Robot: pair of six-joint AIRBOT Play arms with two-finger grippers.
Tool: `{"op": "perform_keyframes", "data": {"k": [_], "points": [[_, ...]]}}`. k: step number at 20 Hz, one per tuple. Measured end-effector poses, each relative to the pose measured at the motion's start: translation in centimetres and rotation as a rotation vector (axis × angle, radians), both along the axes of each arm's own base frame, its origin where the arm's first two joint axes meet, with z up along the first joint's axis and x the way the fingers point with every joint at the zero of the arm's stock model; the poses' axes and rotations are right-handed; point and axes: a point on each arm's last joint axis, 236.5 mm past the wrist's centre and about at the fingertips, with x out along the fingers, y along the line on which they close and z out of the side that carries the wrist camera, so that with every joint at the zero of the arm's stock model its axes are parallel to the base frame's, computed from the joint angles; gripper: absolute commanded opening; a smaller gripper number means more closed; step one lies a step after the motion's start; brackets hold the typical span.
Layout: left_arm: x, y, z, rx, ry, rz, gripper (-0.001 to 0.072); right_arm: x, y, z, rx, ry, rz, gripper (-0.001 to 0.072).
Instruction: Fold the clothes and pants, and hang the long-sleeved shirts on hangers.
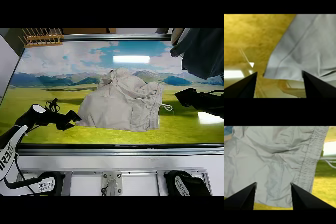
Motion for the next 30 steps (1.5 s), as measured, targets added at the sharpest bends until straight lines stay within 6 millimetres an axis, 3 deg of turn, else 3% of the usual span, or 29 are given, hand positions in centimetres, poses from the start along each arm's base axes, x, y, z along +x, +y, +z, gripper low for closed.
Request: {"op": "perform_keyframes", "data": {"k": [2, 3, 4, 5, 8, 11, 13, 17, 20, 22, 26, 30], "points": [[0.9, -1.2, 0.0, 0.000, -0.017, -0.025, 0.0575, -0.1, 0.2, 0.0, 0.007, 0.000, 0.004, 0.0454], [1.6, -1.6, 0.0, 0.004, -0.028, -0.027, 0.0293, -0.2, 0.3, 0.0, 0.009, 0.004, 0.006, 0.0454], [2.2, -1.7, -0.2, 0.021, -0.040, -0.034, 0.0089, -0.2, 0.3, 0.0, 0.012, 0.004, 0.008, 0.0454], [2.7, -2.0, 0.0, 0.022, -0.047, -0.036, 0.0009, -0.2, 0.3, 0.0, 0.013, 0.005, 0.008, 0.0454], [4.0, -2.7, 1.4, 0.015, -0.084, -0.032, 0.0008, -0.5, 0.3, -0.3, 0.007, 0.020, 0.011, 0.0457], [4.3, -2.4, 3.0, 0.045, -0.130, -0.062, 0.0008, -1.5, -0.8, -2.7, -0.033, 0.107, -0.016, 0.0458], [3.8, -1.9, 4.1, 0.080, -0.149, -0.107, 0.0008, -2.8, -2.3, -6.1, -0.049, 0.229, -0.090, 0.0466], [2.6, -0.9, 6.1, 0.142, -0.179, -0.175, 0.0008, -5.9, -3.9, -15.4, 0.010, 0.485, -0.274, 0.0468], [2.4, -0.5, 7.0, 0.162, -0.200, -0.190, 0.0008, -6.5, -2.4, -21.5, 0.151, 0.567, -0.369, 0.0468], [2.3, -0.4, 7.3, 0.169, -0.205, -0.195, 0.0008, -5.9, -1.0, -23.9, 0.242, 0.569, -0.399, 0.0468], [2.3, -0.3, 7.4, 0.176, -0.210, -0.197, 0.0008, -4.2, 2.2, -26.7, 0.328, 0.543, -0.370, 0.0468], [2.3, -0.3, 7.5, 0.177, -0.212, -0.198, 0.0008, -3.1, 4.6, -28.0, 0.349, 0.513, -0.335, 0.0465]]}}
